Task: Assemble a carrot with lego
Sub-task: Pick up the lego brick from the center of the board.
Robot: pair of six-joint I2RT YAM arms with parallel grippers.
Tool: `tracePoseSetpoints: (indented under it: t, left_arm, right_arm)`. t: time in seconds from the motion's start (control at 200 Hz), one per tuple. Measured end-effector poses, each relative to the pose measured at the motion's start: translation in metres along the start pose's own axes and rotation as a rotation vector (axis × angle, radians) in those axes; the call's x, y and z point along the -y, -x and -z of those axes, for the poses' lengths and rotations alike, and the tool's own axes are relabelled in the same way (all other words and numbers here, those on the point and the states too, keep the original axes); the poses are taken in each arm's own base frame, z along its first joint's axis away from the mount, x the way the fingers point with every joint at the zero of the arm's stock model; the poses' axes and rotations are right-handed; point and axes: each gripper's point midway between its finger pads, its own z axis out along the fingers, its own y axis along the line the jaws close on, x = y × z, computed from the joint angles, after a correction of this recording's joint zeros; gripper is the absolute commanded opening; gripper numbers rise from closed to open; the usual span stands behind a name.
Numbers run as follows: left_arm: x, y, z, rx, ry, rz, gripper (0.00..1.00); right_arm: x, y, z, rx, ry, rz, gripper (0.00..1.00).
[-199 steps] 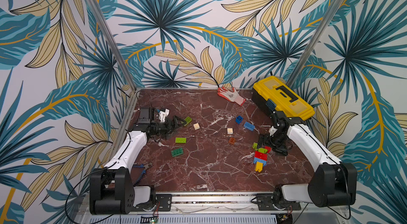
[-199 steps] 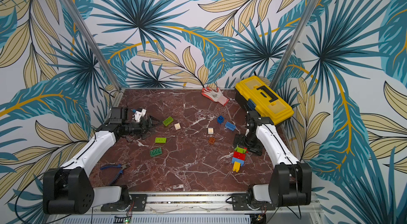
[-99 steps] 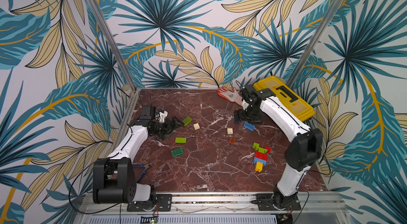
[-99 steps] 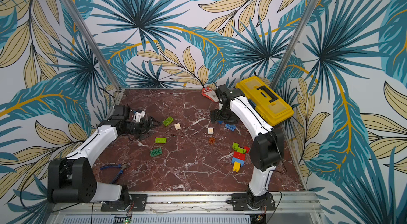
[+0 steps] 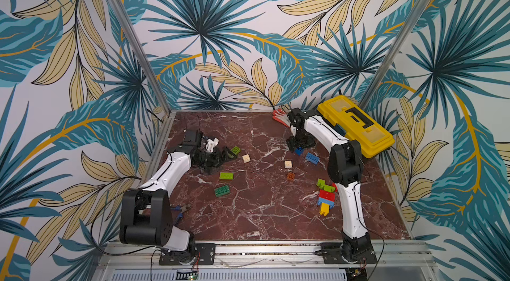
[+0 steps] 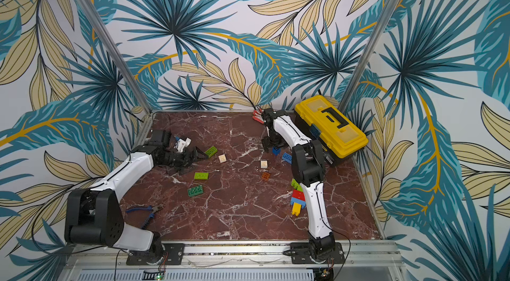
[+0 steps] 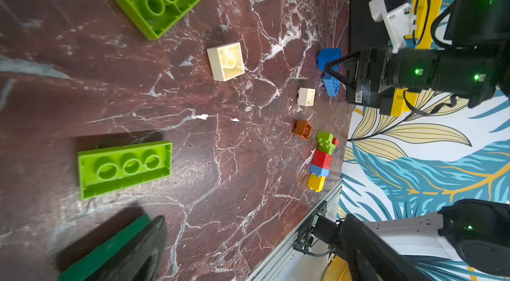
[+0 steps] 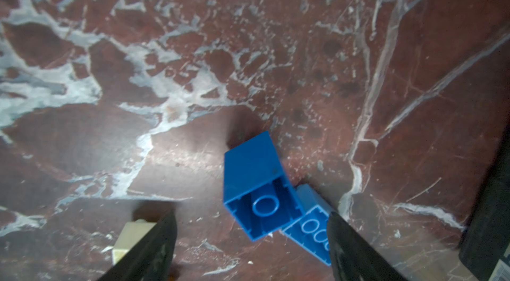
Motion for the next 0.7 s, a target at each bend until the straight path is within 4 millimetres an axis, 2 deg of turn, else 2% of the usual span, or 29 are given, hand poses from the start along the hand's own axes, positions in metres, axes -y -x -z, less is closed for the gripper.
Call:
tracePoseSetpoints:
  t: [0.22,0.471,0.596,0.701]
  left_arm:
    - [-0.006,-0.002,-0.007,-0.023,0.011,0.009,0.99]
    - [-0.016,0.010,0.003,0.017,0.016,0.039,0.99]
    - [-0.017,0.011,0.005,0.023,0.017,0.044,0.99]
    - [-0.018,0.012,0.005,0.025,0.017,0.046,0.99]
  right_arm:
    - [0.014,0.014,0.003,0.039,0.025,0.031,0.66]
    - [0.004,0.010,-0.007,0.019,0.076,0.088,0.63]
    - [0.001,0.008,-0.012,0.009,0.097,0.101,0.53]
    - [0.000,0.008,-0.014,0.011,0.110,0.102,0.49]
